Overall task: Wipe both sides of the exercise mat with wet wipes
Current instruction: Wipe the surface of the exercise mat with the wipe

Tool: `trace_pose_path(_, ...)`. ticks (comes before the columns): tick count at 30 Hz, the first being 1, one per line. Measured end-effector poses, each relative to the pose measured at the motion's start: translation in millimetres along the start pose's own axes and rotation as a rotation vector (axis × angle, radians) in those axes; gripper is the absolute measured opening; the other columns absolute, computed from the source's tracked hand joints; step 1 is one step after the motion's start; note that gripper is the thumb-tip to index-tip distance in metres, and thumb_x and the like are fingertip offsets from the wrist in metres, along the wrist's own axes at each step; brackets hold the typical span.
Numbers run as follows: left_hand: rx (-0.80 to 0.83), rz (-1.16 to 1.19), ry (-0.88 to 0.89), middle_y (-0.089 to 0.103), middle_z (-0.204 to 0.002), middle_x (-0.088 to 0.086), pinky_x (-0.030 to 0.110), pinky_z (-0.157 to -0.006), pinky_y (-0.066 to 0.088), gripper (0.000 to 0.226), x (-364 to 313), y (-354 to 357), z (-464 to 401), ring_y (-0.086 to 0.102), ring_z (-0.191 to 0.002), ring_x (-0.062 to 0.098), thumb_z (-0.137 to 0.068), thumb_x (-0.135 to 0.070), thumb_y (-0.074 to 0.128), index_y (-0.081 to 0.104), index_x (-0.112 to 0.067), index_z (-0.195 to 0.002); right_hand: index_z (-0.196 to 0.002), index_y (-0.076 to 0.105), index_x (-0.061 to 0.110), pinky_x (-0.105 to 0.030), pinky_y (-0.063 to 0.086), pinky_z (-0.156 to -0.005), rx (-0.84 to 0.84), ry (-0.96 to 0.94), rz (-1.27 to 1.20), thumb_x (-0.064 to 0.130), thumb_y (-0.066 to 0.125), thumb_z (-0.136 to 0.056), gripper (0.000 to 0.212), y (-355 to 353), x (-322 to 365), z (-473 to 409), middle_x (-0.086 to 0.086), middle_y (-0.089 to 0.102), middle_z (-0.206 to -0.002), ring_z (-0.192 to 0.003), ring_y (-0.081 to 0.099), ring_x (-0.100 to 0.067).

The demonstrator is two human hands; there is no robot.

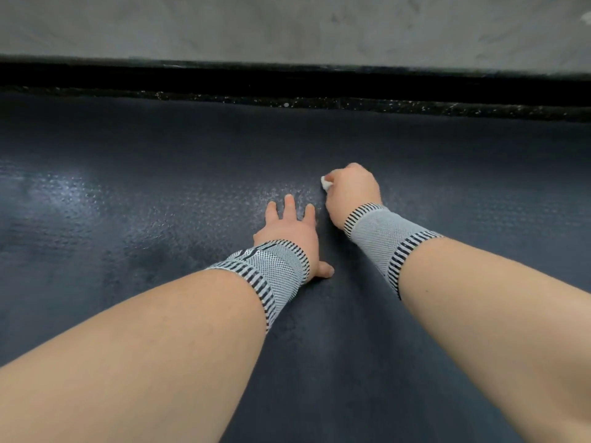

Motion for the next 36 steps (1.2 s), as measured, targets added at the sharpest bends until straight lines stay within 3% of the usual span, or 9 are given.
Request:
trace_pose_path(4,-0.014,-0.018,0.018,-0.015,-0.163,0.004,0.054,-0.113,0.033,0.123,1,-1,-1,-0.009,-0.149,0.036,-0.071,-0.070,0.070,-0.009,-0.027,-0.156,-0.120,0.064,0.022,-0.035,0.046,-0.092,0.097,-0.159,0.069,0.018,0.049,-0.094,0.030,8,-5,12,-0.007,0.052,-0.117,-0.108,0.054,-0.028)
trace_pose_path(10,-0.028,-0.035,0.043,-0.014,-0.164,0.005,0.052,-0.111,0.034,0.121,0,-3,2,-0.006,-0.149,0.038,-0.073,-0.073,0.067,-0.008,-0.026,-0.156,-0.116,0.065,0.012,-0.034,0.044,-0.088,-0.046,0.272,0.118,0.015,0.046,-0.095,0.029,-23,-78,27,-0.015,0.057,-0.116,-0.110,0.053,-0.032)
trace_pose_path(14,-0.052,-0.062,0.116,-0.002,-0.164,0.010,0.047,-0.119,0.023,0.118,5,-5,6,0.002,-0.150,0.036,-0.074,-0.071,0.066,0.003,-0.017,-0.157,-0.118,0.065,0.019,-0.032,0.045,-0.089,0.031,0.001,0.029,0.020,0.048,-0.096,0.028,9,7,25,-0.009,0.056,-0.117,-0.109,0.056,-0.029)
trace_pose_path(17,-0.102,-0.073,0.169,0.015,-0.160,0.009,0.045,-0.115,0.032,0.105,28,-11,13,0.021,-0.146,0.029,-0.074,-0.067,0.069,0.024,-0.011,-0.152,-0.118,0.065,0.022,-0.033,0.046,-0.090,0.093,-0.112,0.100,0.017,0.047,-0.094,0.030,13,2,35,-0.008,0.053,-0.113,-0.107,0.055,-0.030)
trace_pose_path(21,-0.049,-0.175,0.160,-0.008,-0.164,0.004,0.049,-0.119,0.021,0.116,56,12,23,0.000,-0.151,0.025,-0.075,-0.065,0.069,0.005,-0.014,-0.157,-0.107,0.069,0.016,-0.032,0.046,-0.083,-0.067,0.255,0.136,0.017,0.046,-0.093,0.028,-15,-67,39,-0.013,0.060,-0.107,-0.102,0.057,-0.034)
trace_pose_path(23,-0.052,-0.175,0.158,-0.014,-0.164,0.003,0.052,-0.120,0.016,0.119,57,17,22,-0.005,-0.151,0.025,-0.075,-0.064,0.070,-0.002,-0.015,-0.157,-0.101,0.069,0.012,-0.030,0.046,-0.078,-0.092,0.322,0.099,0.019,0.044,-0.093,0.027,-11,-56,27,-0.015,0.064,-0.104,-0.099,0.059,-0.034)
trace_pose_path(28,-0.047,-0.173,0.145,-0.016,-0.163,0.003,0.055,-0.119,0.015,0.121,55,15,21,-0.007,-0.151,0.025,-0.075,-0.063,0.071,-0.004,-0.014,-0.157,-0.114,0.065,0.013,-0.031,0.046,-0.084,-0.018,0.059,0.040,0.020,0.049,-0.095,0.026,10,41,-2,-0.010,0.061,-0.113,-0.106,0.057,-0.027)
trace_pose_path(32,-0.048,-0.134,0.158,-0.018,-0.163,0.003,0.055,-0.119,0.014,0.119,56,17,22,-0.009,-0.151,0.024,-0.077,-0.061,0.071,-0.005,-0.015,-0.156,-0.118,0.064,0.017,-0.033,0.045,-0.088,0.062,-0.129,0.113,0.014,0.044,-0.094,0.032,17,31,25,-0.009,0.052,-0.114,-0.106,0.055,-0.030)
trace_pose_path(36,-0.049,-0.135,0.163,-0.019,-0.163,0.004,0.053,-0.119,0.014,0.118,56,17,21,-0.010,-0.151,0.026,-0.079,-0.059,0.071,-0.006,-0.013,-0.156,-0.117,0.066,0.016,-0.033,0.043,-0.087,-0.082,0.233,0.106,0.014,0.044,-0.093,0.032,-10,-51,40,-0.013,0.054,-0.114,-0.106,0.054,-0.033)
Point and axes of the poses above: each hand's wrist, its own z-axis away from the middle knuckle, its own y-axis out of the palm, x = y × z, the point moved 7 cm from there along -z, towards the middle knuckle
